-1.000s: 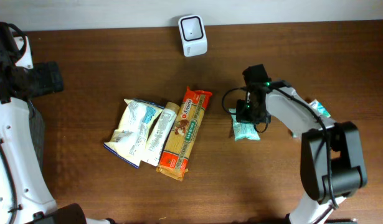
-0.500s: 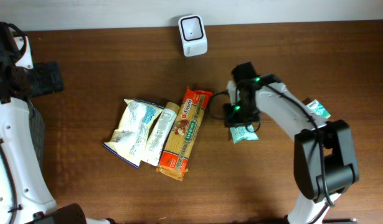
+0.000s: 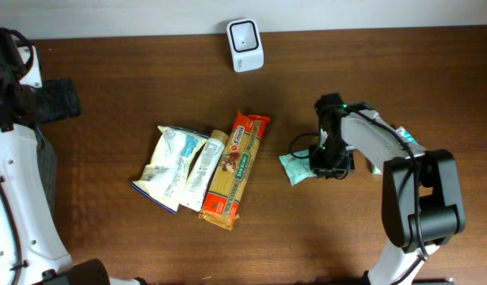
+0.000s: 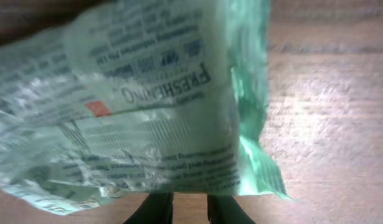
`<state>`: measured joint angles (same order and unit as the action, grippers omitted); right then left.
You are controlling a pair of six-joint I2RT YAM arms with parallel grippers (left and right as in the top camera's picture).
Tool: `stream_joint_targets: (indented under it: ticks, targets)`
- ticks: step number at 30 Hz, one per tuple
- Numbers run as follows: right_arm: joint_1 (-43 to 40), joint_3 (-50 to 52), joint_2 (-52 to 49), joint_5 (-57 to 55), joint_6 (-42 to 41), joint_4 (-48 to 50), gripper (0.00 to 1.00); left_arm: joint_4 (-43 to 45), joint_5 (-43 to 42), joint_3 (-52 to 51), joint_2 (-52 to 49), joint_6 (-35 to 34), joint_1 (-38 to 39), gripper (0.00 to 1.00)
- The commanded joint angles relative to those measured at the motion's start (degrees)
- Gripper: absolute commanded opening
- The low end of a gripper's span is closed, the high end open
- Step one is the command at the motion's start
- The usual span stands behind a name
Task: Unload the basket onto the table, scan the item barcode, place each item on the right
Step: 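Drag the wipes packet right and lift it off the table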
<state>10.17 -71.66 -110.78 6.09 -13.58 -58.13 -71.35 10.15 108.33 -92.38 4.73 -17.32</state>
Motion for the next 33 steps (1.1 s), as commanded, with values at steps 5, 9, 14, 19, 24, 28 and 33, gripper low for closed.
stream_joint_targets:
  ticks: [5,9,14,19,24,28,33]
  targets:
    - [-3.0,-15.3,-0.1,8.3,14.1,-10.0,0.19,0.1,0.6,0.3,0.7,0.0,-0.1,0.99]
    - [-9.3,-19.0,-0.4,9.4,19.3,-9.5,0.63,0.1,0.6,0.3,0.7,0.0,-0.1,0.99]
    - [-14.4,-12.6,-6.2,20.7,24.0,-4.8,0.68,0.1,0.6,0.3,0.7,0.0,-0.1,0.99]
    - [-13.3,-11.4,-12.9,26.3,26.9,-4.4,0.67,0.1,0.6,0.3,0.7,0.0,-0.1,0.99]
    - [-10.6,-4.9,-16.2,26.5,26.7,0.1,0.54,0.1,0.6,0.3,0.7,0.0,-0.1,0.99]
    - [-11.0,-0.9,-16.2,26.6,21.9,5.9,0.04,0.1,0.6,0.3,0.7,0.0,-0.1,0.99]
    - [-11.0,-5.1,-15.2,36.0,21.9,5.2,0.04,0.1,0.6,0.3,0.7,0.0,-0.1,0.99]
